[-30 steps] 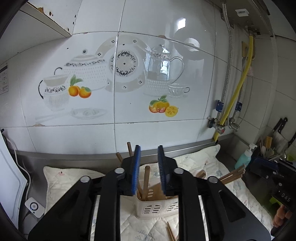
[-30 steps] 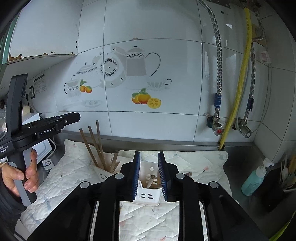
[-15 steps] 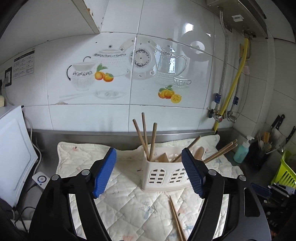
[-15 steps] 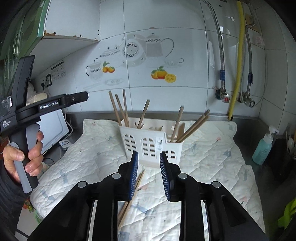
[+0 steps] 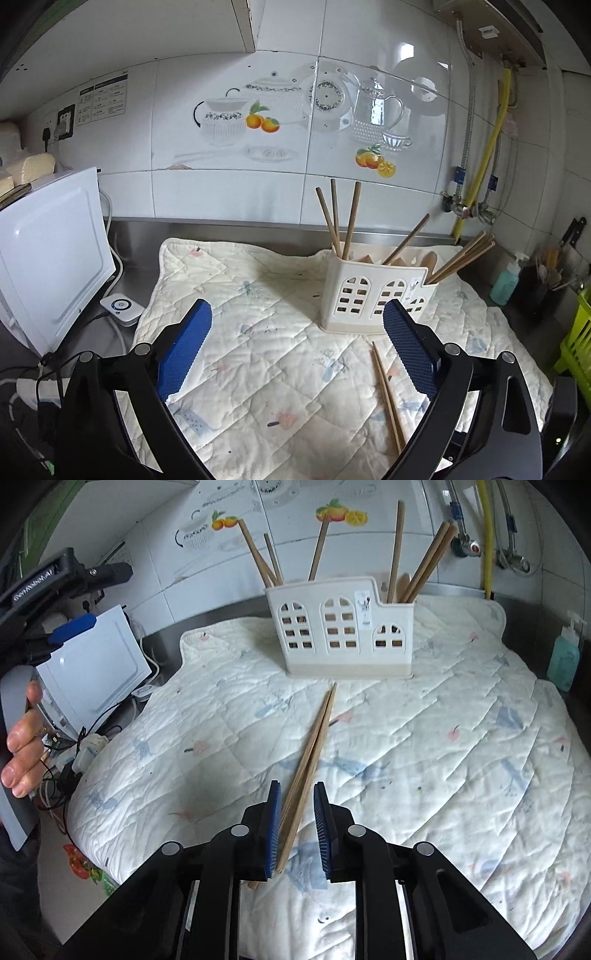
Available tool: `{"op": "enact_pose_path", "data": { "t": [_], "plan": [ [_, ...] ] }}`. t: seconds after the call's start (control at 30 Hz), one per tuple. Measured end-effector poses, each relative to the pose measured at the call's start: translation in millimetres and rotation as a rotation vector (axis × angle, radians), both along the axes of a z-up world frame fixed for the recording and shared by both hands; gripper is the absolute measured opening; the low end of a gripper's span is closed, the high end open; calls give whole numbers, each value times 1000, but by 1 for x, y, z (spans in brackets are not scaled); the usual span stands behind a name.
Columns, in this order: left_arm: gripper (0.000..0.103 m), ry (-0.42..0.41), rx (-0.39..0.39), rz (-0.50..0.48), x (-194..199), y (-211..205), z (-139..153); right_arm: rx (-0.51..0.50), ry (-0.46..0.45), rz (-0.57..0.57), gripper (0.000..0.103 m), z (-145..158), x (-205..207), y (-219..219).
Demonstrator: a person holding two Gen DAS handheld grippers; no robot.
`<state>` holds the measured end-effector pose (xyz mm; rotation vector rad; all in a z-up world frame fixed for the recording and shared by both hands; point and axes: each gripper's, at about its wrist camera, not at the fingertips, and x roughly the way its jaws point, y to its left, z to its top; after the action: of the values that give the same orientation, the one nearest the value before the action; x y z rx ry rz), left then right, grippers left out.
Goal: Organize utensils
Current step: 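Withdraw both open grippers back over the last chopsticks on the mat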
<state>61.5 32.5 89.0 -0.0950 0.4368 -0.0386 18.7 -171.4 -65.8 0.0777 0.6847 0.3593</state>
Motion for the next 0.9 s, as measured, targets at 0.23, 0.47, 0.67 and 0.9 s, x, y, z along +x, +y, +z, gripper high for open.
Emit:
{"op": "enact_pose_path", "data": {
  "t": [0.23,0.47,0.67,0.9],
  "plan": [
    [94,23,15,2,-6,2,-11,18,60,-9,11,-20,14,7],
    [94,44,21,-7,-5,0,-20,23,107,-20,10,-30,25,8],
    [94,75,24,-15,-2,-4,-30,13,120,-17,10,-34,28,12],
    [94,119,30,-33,1,-11,-45,-19,85,-44,7,-30,23,5]
  ]
}}
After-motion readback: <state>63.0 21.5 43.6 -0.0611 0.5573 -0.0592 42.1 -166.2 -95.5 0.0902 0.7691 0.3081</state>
